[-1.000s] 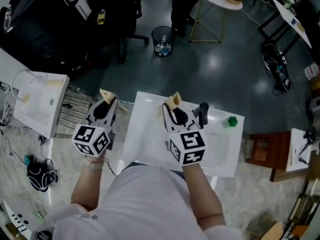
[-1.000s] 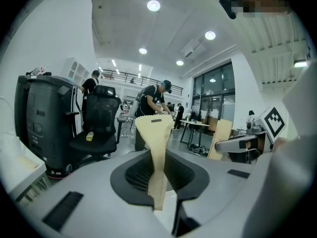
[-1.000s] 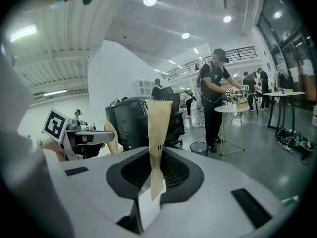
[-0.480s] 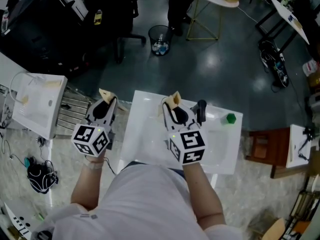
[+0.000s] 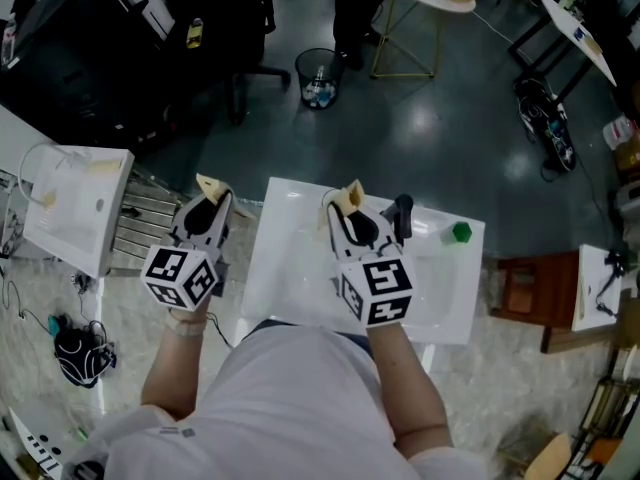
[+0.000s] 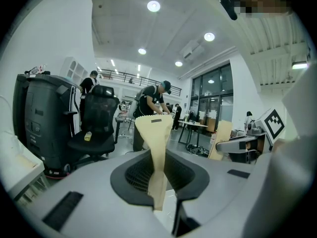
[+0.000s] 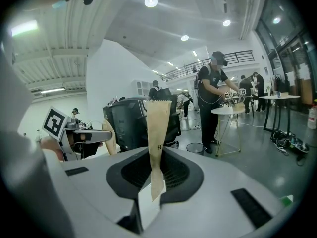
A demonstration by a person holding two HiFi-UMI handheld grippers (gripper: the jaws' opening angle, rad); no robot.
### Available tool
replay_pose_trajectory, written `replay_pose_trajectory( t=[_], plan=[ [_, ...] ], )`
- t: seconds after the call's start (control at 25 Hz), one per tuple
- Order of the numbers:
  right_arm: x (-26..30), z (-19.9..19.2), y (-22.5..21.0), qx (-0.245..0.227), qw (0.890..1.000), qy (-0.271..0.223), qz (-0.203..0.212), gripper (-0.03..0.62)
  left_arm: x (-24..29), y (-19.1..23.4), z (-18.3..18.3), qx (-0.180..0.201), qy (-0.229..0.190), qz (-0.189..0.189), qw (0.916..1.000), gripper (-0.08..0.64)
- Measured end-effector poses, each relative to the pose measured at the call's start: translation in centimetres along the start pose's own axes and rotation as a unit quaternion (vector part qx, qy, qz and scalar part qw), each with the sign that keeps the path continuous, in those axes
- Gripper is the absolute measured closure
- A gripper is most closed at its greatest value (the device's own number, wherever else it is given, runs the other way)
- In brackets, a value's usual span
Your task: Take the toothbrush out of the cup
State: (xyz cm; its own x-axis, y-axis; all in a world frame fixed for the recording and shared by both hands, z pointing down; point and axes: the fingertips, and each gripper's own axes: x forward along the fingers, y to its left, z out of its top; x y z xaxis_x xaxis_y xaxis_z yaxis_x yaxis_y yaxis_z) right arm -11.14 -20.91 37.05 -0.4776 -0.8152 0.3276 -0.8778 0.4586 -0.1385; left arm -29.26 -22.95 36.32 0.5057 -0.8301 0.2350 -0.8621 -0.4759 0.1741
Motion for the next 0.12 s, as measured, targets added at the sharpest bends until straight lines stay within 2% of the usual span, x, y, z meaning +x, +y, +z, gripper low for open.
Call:
replay_pose_trajectory(
  t=[0.12],
  plan=[
    [0.05, -0.13, 0.06, -0.001, 1.0, 0.002, -0.001, 0.538, -0.04, 0.19, -0.09, -0.002, -0.001, 0.0, 1.0, 0.494]
  ],
)
